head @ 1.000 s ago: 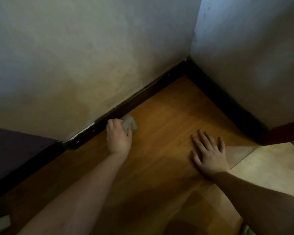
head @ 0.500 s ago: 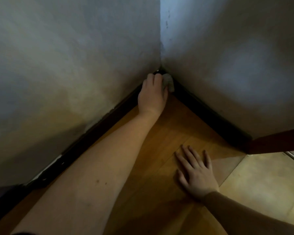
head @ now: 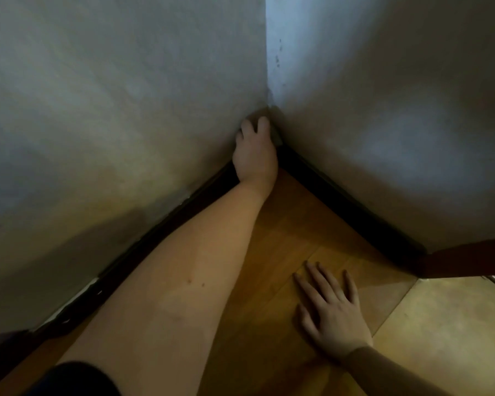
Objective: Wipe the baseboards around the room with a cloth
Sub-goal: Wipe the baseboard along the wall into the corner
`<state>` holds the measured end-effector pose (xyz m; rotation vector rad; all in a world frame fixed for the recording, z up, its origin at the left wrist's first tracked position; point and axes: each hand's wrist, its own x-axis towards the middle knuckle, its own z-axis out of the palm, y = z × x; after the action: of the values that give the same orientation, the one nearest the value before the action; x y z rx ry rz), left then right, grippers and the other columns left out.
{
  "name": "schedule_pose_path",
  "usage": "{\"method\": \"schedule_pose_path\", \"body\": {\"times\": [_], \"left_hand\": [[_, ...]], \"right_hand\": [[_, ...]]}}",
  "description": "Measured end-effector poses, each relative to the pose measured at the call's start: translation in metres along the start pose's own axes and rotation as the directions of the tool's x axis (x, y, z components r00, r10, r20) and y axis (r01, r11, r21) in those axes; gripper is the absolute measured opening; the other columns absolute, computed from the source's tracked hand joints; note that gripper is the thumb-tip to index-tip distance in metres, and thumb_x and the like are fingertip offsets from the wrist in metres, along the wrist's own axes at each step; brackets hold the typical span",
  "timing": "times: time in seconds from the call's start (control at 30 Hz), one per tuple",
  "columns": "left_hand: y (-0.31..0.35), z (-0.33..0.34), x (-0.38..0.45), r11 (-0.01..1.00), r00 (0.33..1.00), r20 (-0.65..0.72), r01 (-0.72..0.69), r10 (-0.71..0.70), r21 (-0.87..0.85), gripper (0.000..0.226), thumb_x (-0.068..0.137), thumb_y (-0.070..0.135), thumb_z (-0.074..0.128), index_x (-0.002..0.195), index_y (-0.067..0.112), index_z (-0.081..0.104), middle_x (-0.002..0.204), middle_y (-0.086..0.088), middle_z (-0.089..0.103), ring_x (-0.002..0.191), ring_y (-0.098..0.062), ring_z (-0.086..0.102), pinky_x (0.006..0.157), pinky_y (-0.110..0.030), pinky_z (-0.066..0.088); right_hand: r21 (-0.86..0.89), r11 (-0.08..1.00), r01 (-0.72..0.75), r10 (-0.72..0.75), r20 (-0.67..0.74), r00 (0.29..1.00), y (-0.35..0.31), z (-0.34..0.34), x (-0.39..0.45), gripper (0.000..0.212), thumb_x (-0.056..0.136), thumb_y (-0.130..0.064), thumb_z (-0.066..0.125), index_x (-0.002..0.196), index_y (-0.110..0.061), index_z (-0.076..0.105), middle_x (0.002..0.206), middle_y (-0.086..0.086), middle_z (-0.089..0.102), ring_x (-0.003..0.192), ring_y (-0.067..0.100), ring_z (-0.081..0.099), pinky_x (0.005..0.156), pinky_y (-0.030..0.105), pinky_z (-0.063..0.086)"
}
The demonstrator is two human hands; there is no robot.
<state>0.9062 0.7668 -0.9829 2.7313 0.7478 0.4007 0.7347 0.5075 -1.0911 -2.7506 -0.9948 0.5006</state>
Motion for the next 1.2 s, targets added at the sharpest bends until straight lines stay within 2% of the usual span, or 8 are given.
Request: {"method": "schedule_pose_path", "body": {"times": [0.23, 0.5, 0.6, 0.7, 0.87, 0.97, 1.07, 1.2], "left_hand": [[-0.064, -0.028, -0.056, 0.997, 1.0, -0.01, 0.02, -0.02, 0.069, 0.024, 0.097, 0.019, 0.057, 0.119, 0.012, 0.054, 0.121, -0.016, 0.05, 0.109, -0.034, 0.052, 0.065, -0.032, 0.035], [-0.158, -0.08, -0.134, 0.981, 0.999, 0.006, -0.037, 0.037, 0.192, 0.016, 0.093, 0.018, 0.064, 0.102, 0.005, 0.06, 0.101, -0.021, 0.054, 0.093, -0.038, 0.057, 0.064, -0.043, 0.048], [-0.194, -0.102, -0.161, 0.973, 0.999, 0.018, -0.039, 0.036, 0.228, 0.015, 0.091, 0.016, 0.067, 0.099, 0.005, 0.06, 0.098, -0.021, 0.054, 0.086, -0.037, 0.057, 0.06, -0.038, 0.044], [-0.227, -0.12, -0.187, 0.966, 0.999, 0.042, -0.014, 0.003, 0.26, 0.014, 0.092, 0.016, 0.066, 0.099, 0.006, 0.06, 0.098, -0.02, 0.053, 0.086, -0.037, 0.056, 0.062, -0.038, 0.044], [-0.272, -0.148, -0.227, 0.954, 0.994, 0.105, -0.008, -0.025, 0.301, 0.013, 0.091, 0.015, 0.067, 0.098, 0.006, 0.061, 0.097, -0.018, 0.05, 0.085, -0.034, 0.053, 0.063, -0.041, 0.048], [-0.279, -0.151, -0.237, 0.951, 0.993, 0.115, -0.019, -0.017, 0.309, 0.012, 0.09, 0.013, 0.068, 0.095, 0.006, 0.059, 0.095, -0.018, 0.051, 0.084, -0.034, 0.053, 0.062, -0.041, 0.048], [-0.279, -0.145, -0.235, 0.957, 0.989, 0.139, -0.001, -0.042, 0.291, 0.011, 0.091, 0.012, 0.065, 0.097, 0.005, 0.059, 0.098, -0.021, 0.05, 0.089, -0.038, 0.053, 0.066, -0.047, 0.05], [-0.285, -0.13, -0.242, 0.955, 0.963, 0.26, -0.013, -0.067, 0.296, 0.016, 0.094, 0.01, 0.059, 0.108, 0.003, 0.059, 0.109, -0.026, 0.05, 0.1, -0.044, 0.051, 0.064, -0.05, 0.049]], "right_hand": [[-0.024, 1.0, -0.016, 0.016, 0.012, 1.0, 0.0, -0.003, -0.001, 0.061, 0.096, -0.064, 0.018, 0.154, -0.044, 0.01, 0.162, -0.009, 0.012, 0.15, 0.016, 0.007, 0.119, 0.054, -0.005], [-0.078, 0.997, -0.001, 0.001, -0.003, 1.0, 0.005, 0.003, 0.001, 0.062, 0.097, -0.063, 0.016, 0.154, -0.043, 0.006, 0.163, -0.006, 0.013, 0.15, 0.014, 0.003, 0.119, 0.052, -0.006], [-0.1, 0.995, 0.006, -0.005, 0.011, 1.0, 0.007, 0.003, 0.002, 0.062, 0.096, -0.064, 0.012, 0.155, -0.043, 0.007, 0.163, -0.007, 0.011, 0.15, 0.015, 0.003, 0.12, 0.053, -0.005], [-0.083, 0.996, 0.012, -0.012, 0.003, 1.0, 0.007, 0.001, 0.001, 0.063, 0.096, -0.064, 0.011, 0.155, -0.042, 0.012, 0.163, -0.006, 0.016, 0.15, 0.017, 0.009, 0.12, 0.055, -0.001], [-0.097, 0.995, 0.016, -0.016, 0.0, 1.0, 0.004, -0.002, 0.0, 0.07, 0.091, -0.075, 0.006, 0.154, -0.045, 0.0, 0.164, -0.007, 0.007, 0.15, 0.016, 0.006, 0.12, 0.054, -0.002], [-0.107, 0.994, 0.026, -0.021, 0.049, 0.999, 0.002, -0.003, 0.002, 0.09, 0.078, -0.092, 0.012, 0.151, -0.046, -0.014, 0.164, -0.01, -0.009, 0.15, 0.015, -0.006, 0.119, 0.053, -0.009], [-0.137, 0.99, 0.035, -0.01, 0.181, 0.983, 0.002, -0.015, 0.007, 0.106, 0.063, -0.102, 0.013, 0.145, -0.049, -0.027, 0.16, -0.011, -0.026, 0.146, 0.011, -0.022, 0.118, 0.052, -0.011], [-0.217, 0.976, -0.023, 0.085, 0.28, 0.956, -0.016, -0.028, 0.008, 0.109, 0.068, -0.095, 0.031, 0.15, -0.043, -0.021, 0.161, -0.007, -0.025, 0.15, 0.016, -0.015, 0.12, 0.052, 0.0]]}}
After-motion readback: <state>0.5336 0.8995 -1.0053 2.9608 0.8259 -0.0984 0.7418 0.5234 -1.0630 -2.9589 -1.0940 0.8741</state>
